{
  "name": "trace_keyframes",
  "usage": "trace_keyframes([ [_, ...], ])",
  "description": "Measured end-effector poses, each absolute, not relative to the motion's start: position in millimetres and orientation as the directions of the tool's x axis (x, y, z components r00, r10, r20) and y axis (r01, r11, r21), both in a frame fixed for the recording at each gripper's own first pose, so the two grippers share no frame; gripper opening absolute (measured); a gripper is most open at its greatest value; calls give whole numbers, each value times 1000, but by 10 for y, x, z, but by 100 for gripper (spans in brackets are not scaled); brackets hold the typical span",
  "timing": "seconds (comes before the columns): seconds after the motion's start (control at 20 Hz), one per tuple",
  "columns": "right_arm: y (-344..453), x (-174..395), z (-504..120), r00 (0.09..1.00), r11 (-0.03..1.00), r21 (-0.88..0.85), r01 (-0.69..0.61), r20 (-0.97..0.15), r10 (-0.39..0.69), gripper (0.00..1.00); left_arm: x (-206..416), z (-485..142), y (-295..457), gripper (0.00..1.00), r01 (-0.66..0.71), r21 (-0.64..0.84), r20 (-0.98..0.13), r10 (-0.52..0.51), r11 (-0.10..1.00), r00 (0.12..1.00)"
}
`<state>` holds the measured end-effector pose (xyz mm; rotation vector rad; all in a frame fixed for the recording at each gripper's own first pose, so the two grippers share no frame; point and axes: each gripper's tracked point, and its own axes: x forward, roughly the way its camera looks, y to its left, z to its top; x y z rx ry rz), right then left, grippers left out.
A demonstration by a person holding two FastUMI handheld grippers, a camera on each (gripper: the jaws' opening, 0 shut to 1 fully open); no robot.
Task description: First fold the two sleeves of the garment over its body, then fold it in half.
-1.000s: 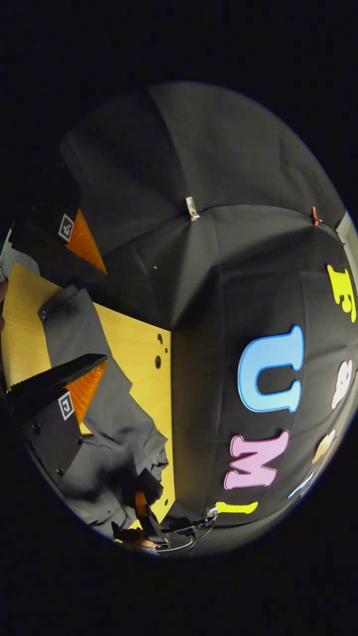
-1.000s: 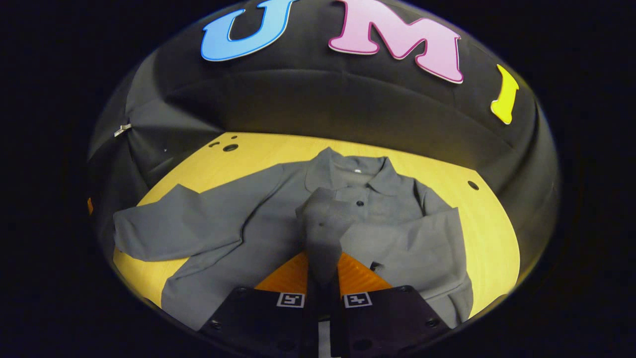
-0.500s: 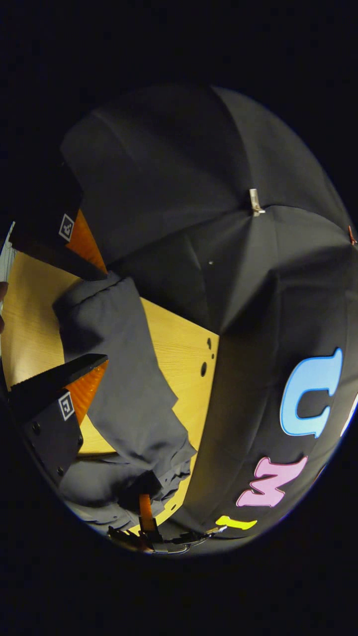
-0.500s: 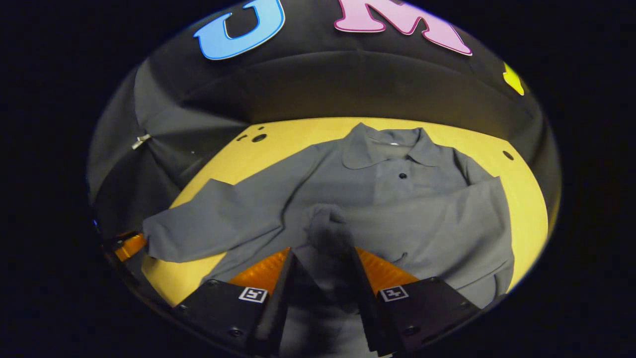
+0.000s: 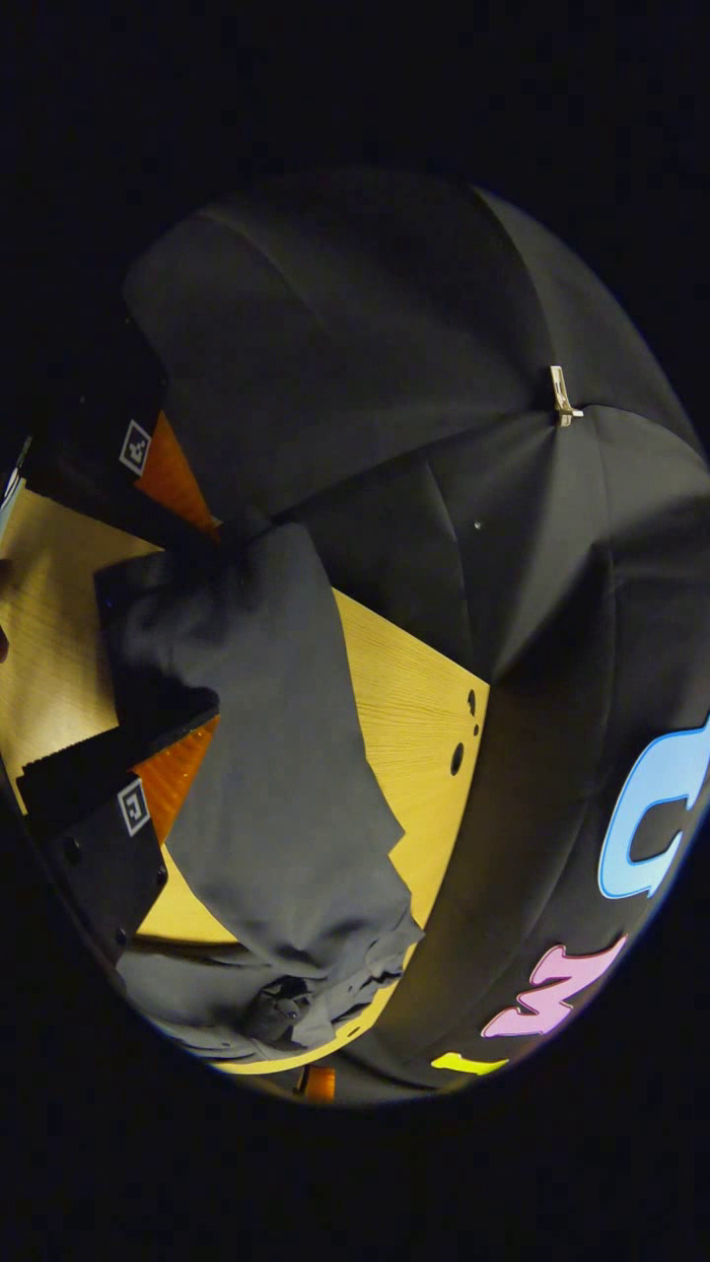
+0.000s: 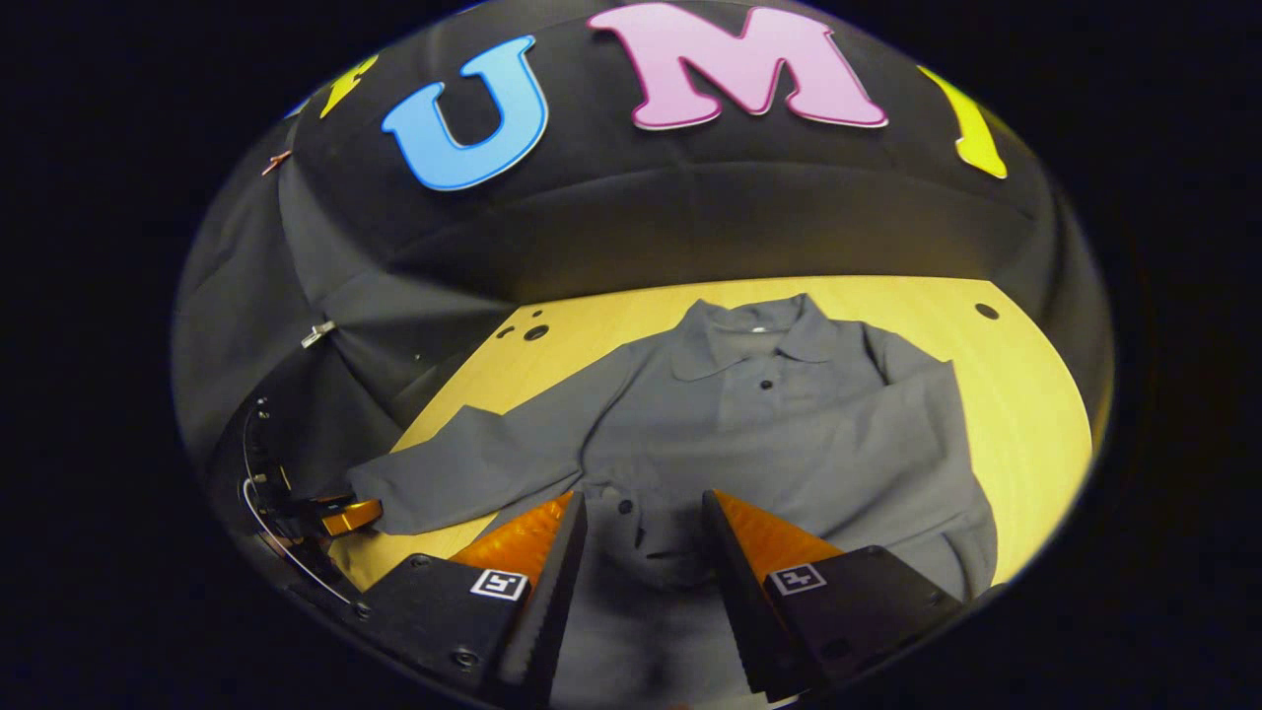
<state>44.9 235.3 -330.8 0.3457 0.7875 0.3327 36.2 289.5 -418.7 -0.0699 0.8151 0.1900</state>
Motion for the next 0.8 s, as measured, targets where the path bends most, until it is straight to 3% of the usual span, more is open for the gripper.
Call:
trace_keyframes([
  [0.1, 2115, 420, -3260, 684, 899, 421, -116, -623, 380, 74, 371, -4202, 2877, 93, -189, 41, -731, 158, 981, 664],
  [0.15, 2006, 394, -3236, 695, 902, 422, -96, -620, 364, 73, 393, -4230, 2818, 98, -178, 23, -741, 136, 984, 657],
  [0.2, 1901, 363, -3222, 705, 904, 420, -81, -617, 350, 73, 433, -4246, 2768, 93, -157, 27, -744, 125, 987, 657],
  [0.35, 1586, 209, -3230, 712, 916, 396, -64, -625, 320, 73, 473, -4171, 2699, 17, -117, 85, -753, 141, 989, 643],
  [0.5, 1321, 100, -3271, 710, 922, 383, -55, -634, 306, 73, 513, -4013, 2575, 6, -142, 66, -740, 144, 988, 657],
  [0.8, 857, 77, -3342, 714, 929, 367, -57, -635, 294, 73, 637, -3301, 2331, 6, -173, 49, -647, 163, 984, 745],
])
